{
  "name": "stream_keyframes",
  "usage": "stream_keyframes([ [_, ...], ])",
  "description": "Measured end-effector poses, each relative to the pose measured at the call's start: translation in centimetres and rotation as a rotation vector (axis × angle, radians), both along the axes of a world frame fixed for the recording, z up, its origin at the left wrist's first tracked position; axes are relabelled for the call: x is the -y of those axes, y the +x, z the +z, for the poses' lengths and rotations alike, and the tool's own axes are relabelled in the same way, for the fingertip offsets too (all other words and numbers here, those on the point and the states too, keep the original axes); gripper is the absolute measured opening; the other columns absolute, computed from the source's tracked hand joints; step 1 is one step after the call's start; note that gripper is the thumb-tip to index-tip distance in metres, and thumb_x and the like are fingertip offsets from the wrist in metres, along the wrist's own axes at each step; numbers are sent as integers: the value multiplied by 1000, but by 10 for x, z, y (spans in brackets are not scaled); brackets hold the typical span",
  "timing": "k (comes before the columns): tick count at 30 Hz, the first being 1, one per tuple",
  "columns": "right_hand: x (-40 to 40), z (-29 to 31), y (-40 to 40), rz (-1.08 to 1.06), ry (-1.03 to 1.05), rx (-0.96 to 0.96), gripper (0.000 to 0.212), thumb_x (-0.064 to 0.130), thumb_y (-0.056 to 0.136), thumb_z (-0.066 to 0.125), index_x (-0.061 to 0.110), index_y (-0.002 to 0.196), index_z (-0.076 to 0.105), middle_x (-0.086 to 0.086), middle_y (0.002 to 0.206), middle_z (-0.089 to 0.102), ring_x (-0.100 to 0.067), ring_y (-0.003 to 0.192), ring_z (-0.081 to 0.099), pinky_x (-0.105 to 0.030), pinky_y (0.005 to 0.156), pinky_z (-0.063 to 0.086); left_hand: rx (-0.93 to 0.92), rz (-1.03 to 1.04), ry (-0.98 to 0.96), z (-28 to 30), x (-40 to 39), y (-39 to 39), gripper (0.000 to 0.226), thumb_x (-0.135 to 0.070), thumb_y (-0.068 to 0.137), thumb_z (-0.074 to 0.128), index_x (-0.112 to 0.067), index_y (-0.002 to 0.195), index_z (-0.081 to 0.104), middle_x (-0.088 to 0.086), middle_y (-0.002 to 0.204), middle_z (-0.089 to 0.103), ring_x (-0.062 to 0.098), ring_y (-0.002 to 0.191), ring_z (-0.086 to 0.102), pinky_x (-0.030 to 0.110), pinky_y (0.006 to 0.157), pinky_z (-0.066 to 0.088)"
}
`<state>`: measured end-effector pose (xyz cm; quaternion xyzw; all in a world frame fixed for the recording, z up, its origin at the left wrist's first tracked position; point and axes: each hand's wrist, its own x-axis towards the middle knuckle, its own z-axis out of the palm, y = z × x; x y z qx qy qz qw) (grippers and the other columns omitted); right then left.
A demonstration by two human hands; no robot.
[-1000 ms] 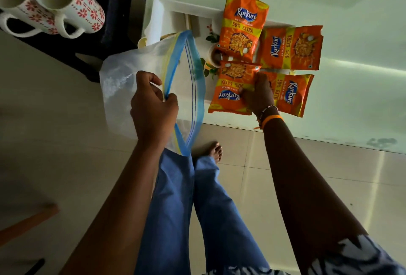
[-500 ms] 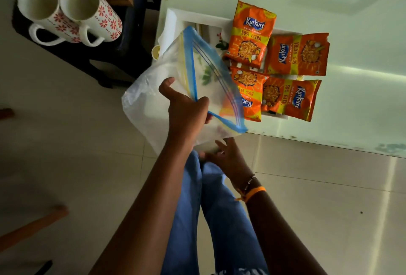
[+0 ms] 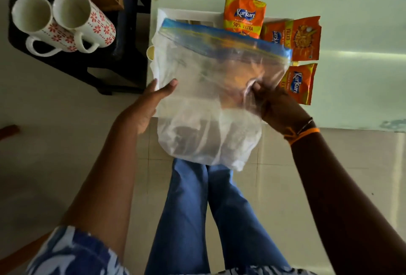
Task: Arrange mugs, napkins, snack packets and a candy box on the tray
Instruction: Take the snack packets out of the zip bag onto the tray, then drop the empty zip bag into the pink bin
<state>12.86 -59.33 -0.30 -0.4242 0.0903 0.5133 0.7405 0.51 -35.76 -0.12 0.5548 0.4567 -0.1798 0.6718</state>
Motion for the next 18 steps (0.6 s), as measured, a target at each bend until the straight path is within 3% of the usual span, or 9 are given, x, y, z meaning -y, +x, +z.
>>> stream_keyframes([
  [2, 7, 2, 7, 19, -40, 26, 42, 11, 96, 33, 23, 74, 67, 8, 66, 68, -2, 67, 65, -20, 73, 55, 60, 5, -204, -3, 11, -1, 58, -52, 68, 61, -23, 118, 56, -7, 102, 73, 8, 99, 64, 35, 95, 46],
  [4, 15, 1, 10, -21, -116, 52, 29, 21, 95, 39, 25, 84, 65, 8, 74, 70, -6, 74, 68, -31, 78, 57, 115, 21, -236, -9, 22, 1, 39, -44, 70, 61, -22, 101, 63, -9, 74, 73, 7, 80, 69, 24, 78, 51],
  [6, 27, -3, 9, 15, -312, 134, 17, 35, 93, 45, 30, 98, 61, 4, 90, 71, -13, 88, 68, -38, 82, 56, 180, 114, -211, -12, 29, 7, 19, -29, 81, 59, -18, 94, 65, -9, 60, 68, 8, 66, 69, 18, 70, 53],
  [8, 43, -5, 1, 123, -496, 167, 23, 39, 90, 50, 28, 109, 53, -2, 101, 68, -20, 94, 66, -40, 83, 54, 212, 184, -193, -13, 35, 12, 11, -23, 86, 56, -16, 87, 65, -8, 54, 66, 8, 61, 67, 21, 68, 55],
  [9, 50, -6, -5, 132, -521, 173, 27, 30, 89, 54, 23, 115, 49, -5, 99, 66, -22, 92, 65, -39, 82, 54, 217, 189, -180, -14, 37, 13, 11, -23, 87, 56, -16, 84, 64, -8, 53, 65, 7, 60, 67, 22, 65, 56],
  [12, 62, -2, -24, -92, -498, 238, 57, -10, 82, 56, 16, 126, 32, -8, 83, 59, -16, 77, 62, -30, 71, 59, 200, 118, -39, -14, 42, 16, 12, -25, 88, 56, -20, 79, 61, -9, 47, 63, 3, 53, 65, 18, 55, 55],
  [14, 66, 4, -30, -209, -555, 357, 65, -21, 76, 56, 19, 120, 29, -7, 78, 55, -13, 74, 60, -26, 67, 59, 205, 63, 194, -13, 46, 19, 9, -23, 88, 57, -22, 80, 56, -13, 40, 57, -2, 42, 56, 18, 50, 52],
  [16, 66, 11, -30, -269, -627, 443, 56, -24, 75, 50, 16, 112, 36, -6, 77, 53, -8, 67, 59, -23, 62, 58, 247, 57, 349, -8, 51, 24, 10, -20, 89, 56, -25, 91, 48, -12, 37, 52, -1, 36, 47, 25, 52, 49],
  [18, 66, 19, -25, -272, -711, 504, 43, -22, 78, 42, 10, 104, 51, -2, 77, 49, -4, 58, 55, -24, 61, 53, 341, -15, 367, 1, 54, 31, 35, -21, 89, 55, -27, 119, 37, -9, 52, 57, 0, 40, 47, 27, 55, 48],
])
